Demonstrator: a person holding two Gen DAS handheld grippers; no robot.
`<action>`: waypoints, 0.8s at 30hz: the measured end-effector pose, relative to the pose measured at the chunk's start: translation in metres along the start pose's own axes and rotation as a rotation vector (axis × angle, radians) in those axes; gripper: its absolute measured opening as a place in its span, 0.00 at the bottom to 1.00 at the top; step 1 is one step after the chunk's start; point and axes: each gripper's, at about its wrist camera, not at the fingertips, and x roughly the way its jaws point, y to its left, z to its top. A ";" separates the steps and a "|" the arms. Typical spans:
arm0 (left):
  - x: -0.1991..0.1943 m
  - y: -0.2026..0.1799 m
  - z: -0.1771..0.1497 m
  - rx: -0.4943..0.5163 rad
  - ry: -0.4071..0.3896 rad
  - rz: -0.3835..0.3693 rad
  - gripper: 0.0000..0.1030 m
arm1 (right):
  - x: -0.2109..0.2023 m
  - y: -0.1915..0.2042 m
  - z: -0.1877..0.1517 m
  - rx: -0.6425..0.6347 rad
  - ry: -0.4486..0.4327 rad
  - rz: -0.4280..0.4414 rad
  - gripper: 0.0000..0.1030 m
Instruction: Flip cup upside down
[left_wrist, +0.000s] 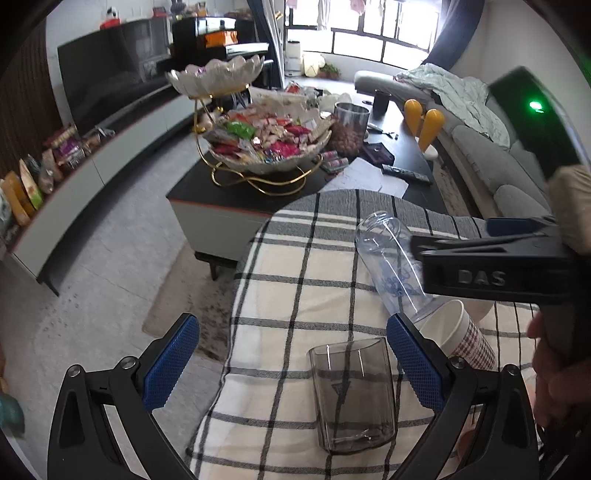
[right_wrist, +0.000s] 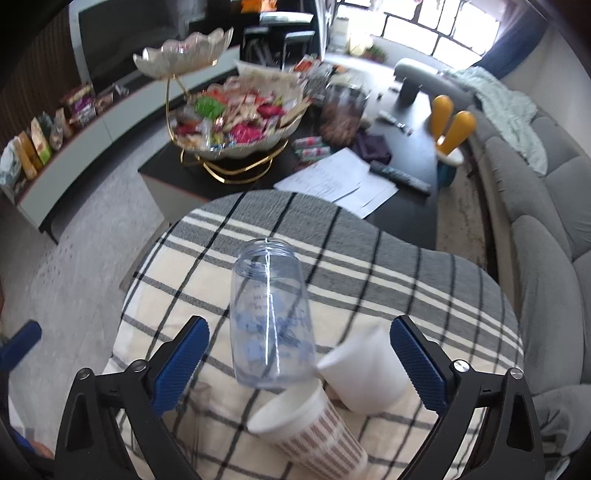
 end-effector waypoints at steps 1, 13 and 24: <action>0.004 0.000 0.001 0.001 0.006 -0.005 1.00 | 0.007 0.004 0.003 -0.016 0.017 0.000 0.95; 0.024 0.013 0.007 -0.023 0.039 -0.027 1.00 | 0.071 0.026 0.012 -0.062 0.205 0.014 0.90; 0.025 0.016 0.004 -0.036 0.049 -0.035 1.00 | 0.080 0.025 0.004 -0.027 0.225 0.040 0.70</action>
